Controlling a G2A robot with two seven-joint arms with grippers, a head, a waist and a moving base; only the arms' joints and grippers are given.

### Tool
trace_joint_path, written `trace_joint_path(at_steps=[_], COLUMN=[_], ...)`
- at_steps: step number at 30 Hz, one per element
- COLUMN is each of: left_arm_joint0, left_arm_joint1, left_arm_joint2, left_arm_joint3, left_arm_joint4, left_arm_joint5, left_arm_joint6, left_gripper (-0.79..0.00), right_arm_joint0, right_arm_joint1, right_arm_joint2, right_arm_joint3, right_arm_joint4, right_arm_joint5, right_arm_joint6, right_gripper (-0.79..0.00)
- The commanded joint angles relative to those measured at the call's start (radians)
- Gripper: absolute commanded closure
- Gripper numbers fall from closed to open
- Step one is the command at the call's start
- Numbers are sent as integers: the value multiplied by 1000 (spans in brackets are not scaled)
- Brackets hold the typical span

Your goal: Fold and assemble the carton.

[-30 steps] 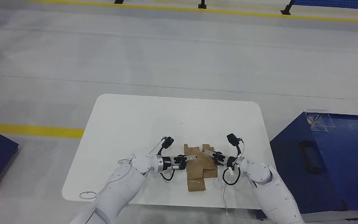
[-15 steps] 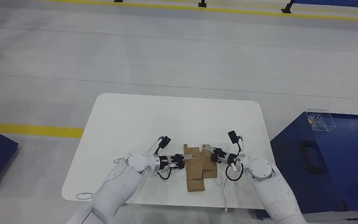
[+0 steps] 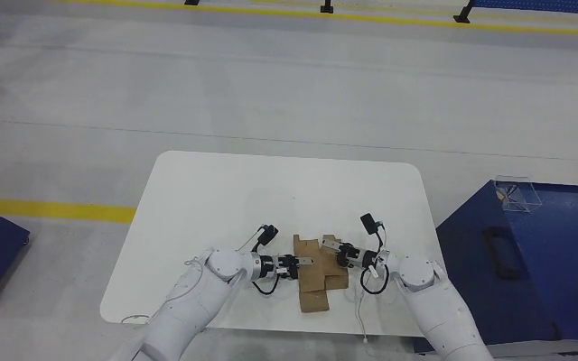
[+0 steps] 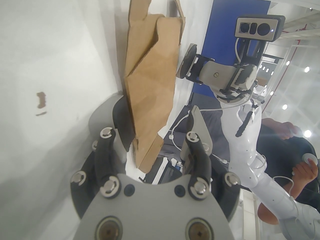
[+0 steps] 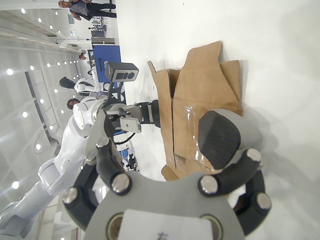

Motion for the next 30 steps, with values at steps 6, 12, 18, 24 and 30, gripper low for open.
trace_joint_path(at_steps=[6,12,18,24,30], left_arm_joint0=[7,13,48,174,271], left_arm_joint1=[1,12,63,125,152], left_arm_joint2=[-11,-48,-156,-290,-318], left_arm_joint3=[-10,-15,-93,-333,-499], left_arm_joint4=[-9,-51,-137,-341,-340], left_arm_joint5=[-15,-123,-294,-247,-149], left_arm_joint6=[-14,-33,-85,-314,-344], left_gripper=[0,0,0,0,0], right_arm_joint0=[16,12,-54,-124,-129], right_arm_joint1=[-1,16,63,78,67], right_arm_joint2=[-7,61,216,246,187], right_arm_joint3=[21,18,-75,-161,-151], right_arm_joint4=[35,136,253,394,543], right_arm_joint5=[-7,-37,-107,-133,-79], right_arm_joint6=[23,85,208,381,498], right_gripper=[-785,-785,-785,-785,-326])
